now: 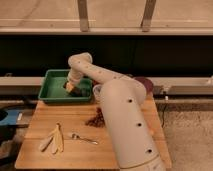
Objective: Wipe tray with eraser
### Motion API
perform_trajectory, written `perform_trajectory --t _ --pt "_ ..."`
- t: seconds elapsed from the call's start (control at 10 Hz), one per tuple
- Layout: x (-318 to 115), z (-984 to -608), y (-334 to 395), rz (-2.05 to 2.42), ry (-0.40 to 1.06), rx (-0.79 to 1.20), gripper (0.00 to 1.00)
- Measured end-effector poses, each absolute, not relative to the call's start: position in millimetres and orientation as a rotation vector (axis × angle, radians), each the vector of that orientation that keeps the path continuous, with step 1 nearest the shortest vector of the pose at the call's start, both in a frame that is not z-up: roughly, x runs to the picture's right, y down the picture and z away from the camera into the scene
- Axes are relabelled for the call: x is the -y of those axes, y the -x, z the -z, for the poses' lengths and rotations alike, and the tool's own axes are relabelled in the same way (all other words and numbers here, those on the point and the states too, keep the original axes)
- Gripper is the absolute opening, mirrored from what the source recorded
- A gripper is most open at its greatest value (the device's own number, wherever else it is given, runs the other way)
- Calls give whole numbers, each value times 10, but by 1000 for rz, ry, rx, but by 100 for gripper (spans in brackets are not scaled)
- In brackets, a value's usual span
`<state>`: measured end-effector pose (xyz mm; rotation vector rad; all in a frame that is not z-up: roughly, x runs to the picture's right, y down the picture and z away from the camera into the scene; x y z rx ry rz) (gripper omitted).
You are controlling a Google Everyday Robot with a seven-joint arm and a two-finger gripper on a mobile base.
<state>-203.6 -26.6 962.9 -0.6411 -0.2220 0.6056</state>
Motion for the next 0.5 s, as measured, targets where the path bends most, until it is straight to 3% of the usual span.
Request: perform_trajectory --t 0.5 --pt "499 -9749 2301 -577 622 262 0"
